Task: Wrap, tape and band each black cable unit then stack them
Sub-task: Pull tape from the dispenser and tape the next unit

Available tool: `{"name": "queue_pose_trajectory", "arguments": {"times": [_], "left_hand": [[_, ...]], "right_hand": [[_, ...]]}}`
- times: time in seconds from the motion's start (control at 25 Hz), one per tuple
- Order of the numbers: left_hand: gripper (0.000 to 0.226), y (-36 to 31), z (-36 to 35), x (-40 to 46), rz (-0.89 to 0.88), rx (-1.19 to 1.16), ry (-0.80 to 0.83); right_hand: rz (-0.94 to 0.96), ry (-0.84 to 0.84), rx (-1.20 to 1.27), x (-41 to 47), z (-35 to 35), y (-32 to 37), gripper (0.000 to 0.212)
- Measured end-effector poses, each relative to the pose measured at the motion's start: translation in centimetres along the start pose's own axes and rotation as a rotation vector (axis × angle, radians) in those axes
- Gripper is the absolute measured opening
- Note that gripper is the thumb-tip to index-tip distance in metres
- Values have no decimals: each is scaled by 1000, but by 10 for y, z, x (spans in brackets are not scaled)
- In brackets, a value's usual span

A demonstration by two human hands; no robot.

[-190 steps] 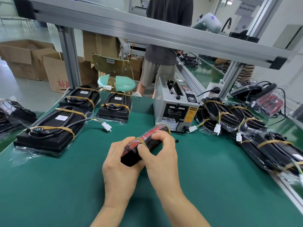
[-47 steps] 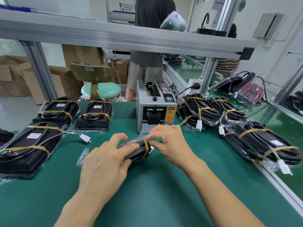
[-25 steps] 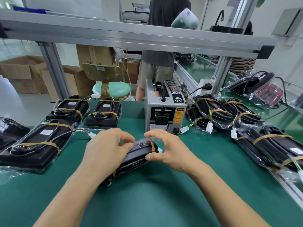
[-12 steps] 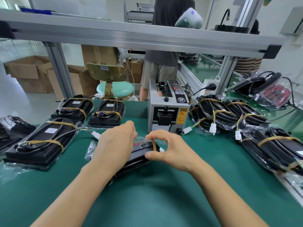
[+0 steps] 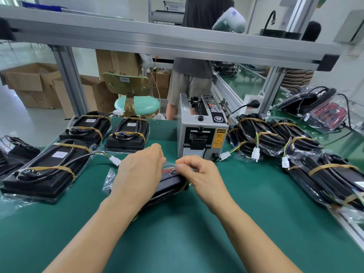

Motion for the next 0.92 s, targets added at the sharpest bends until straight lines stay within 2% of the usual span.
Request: {"name": "queue_pose_trajectory", "arguments": {"times": [0.08,0.24,0.32,0.4,0.48,0.52,0.6,0.68,0.72,0.84,0.92], "left_hand": [[14,0,0,-1,2,3,1],[4,-1,5,-6,-76,-86,-37],[13,-8,7,-9,-226,-168,19],[31,-13,4,-13,-333,-158,171],[48,-13,2,-15,-348,-93,256],[48,-12,2,-15,-342,-81,254],[35,-15,5,-19,-360,-79,177],[12,-20,8,-22,-415,-31,60],[10,-21,9,-23,-437,-12,7],[36,-10,9,-25,-436,-58,-11],[76,7,6,-23,-386,56,66]], "right_hand": [[33,-30,3,-1,3,3,14],[47,-13,-48,0,3,6,16],[47,-9,-49,1,2,7,16],[51,1,-49,2,2,7,17],[68,2,-54,1,2,7,17],[87,7,-49,-1,3,6,16],[158,67,-39,-8,2,6,20],[233,151,-88,-16,-1,6,41],[249,170,-124,-17,-2,4,52],[263,152,-165,-15,-2,-1,60],[262,143,-152,-14,-4,-4,60]]}}
Point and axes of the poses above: each hand's wrist, its own x-axis towards the middle knuckle, its own z-axis out of the back of the hand, y = z × x, the point moved 6 cm from there along x, towards the middle knuckle, and after that the axes turned 7 degrees about y, right-handed, at the moved point
